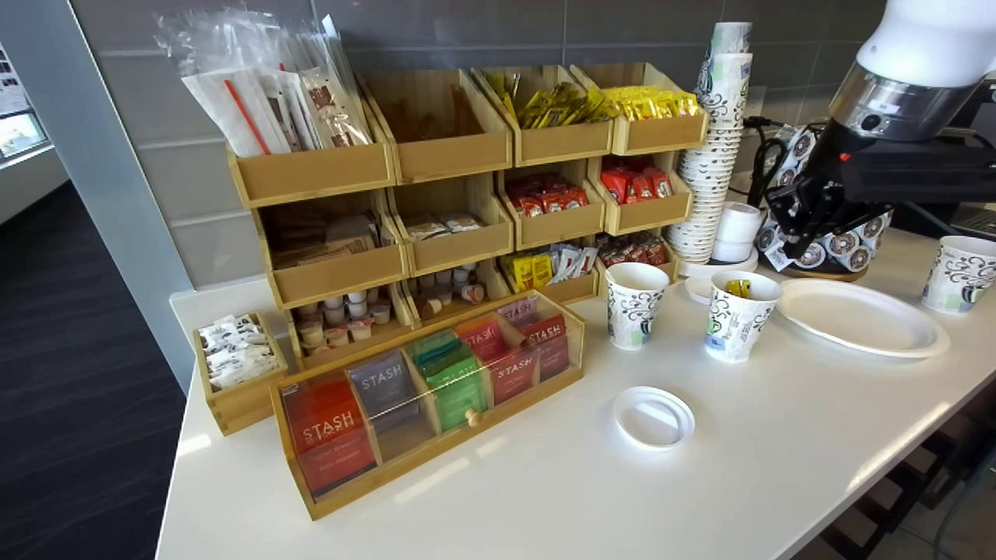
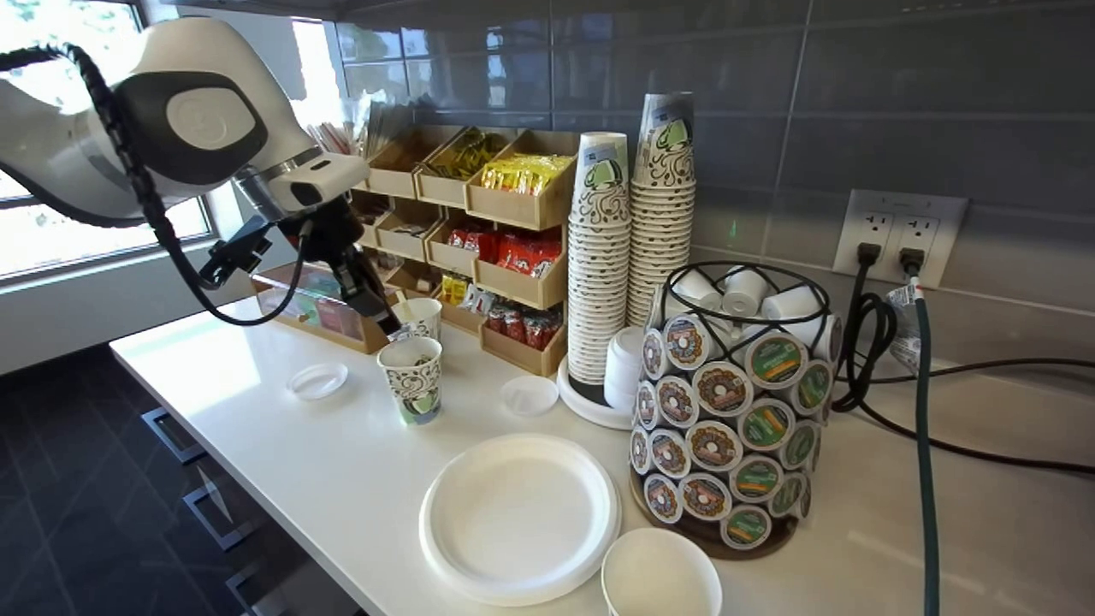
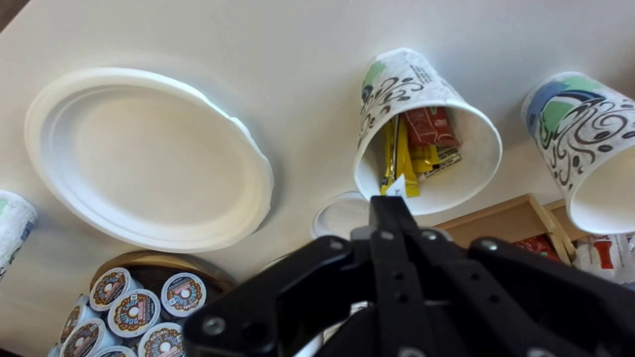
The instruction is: Shift the white sachet from the plate to the cup
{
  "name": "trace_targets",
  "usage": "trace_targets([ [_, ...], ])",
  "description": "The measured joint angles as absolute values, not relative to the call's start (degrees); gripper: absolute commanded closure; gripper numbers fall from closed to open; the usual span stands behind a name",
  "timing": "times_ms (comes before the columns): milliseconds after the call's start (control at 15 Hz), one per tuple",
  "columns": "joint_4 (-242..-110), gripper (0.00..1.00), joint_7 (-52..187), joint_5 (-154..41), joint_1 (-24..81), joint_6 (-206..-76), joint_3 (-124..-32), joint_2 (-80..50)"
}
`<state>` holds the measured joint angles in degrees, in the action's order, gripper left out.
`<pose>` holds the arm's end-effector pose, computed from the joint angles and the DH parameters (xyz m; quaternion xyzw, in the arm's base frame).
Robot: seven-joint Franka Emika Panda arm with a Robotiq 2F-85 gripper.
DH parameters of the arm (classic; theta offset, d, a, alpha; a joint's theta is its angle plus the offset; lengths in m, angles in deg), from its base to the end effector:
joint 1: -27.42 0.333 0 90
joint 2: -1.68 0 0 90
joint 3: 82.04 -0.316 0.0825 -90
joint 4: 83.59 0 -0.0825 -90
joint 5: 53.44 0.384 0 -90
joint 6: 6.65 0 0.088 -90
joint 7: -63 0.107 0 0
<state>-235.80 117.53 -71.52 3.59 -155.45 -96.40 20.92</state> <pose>0.4195 -0.0662 0.3727 0.8909 -0.4139 0.1690 0.0807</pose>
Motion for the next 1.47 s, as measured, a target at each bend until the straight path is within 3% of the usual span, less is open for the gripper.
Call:
trace_targets([
  [67,-235.28,0.74,118.42,-72.28,3.74,-155.45,-96.15,19.83],
  [267,-233.78,0.60,120.66,-74.42,4.50,-155.45,-94.98,16.55],
  [800,-230.90,0.01,122.32,-75.69,9.37,-151.77,-89.99,14.24],
  [1200,-231.28,0.00,118.68,-77.30,11.91,-138.43,-88.28,23.44],
  [1467,-234.73,0.00,111.18,-77.19,13.38,-136.28,-86.85,32.41],
])
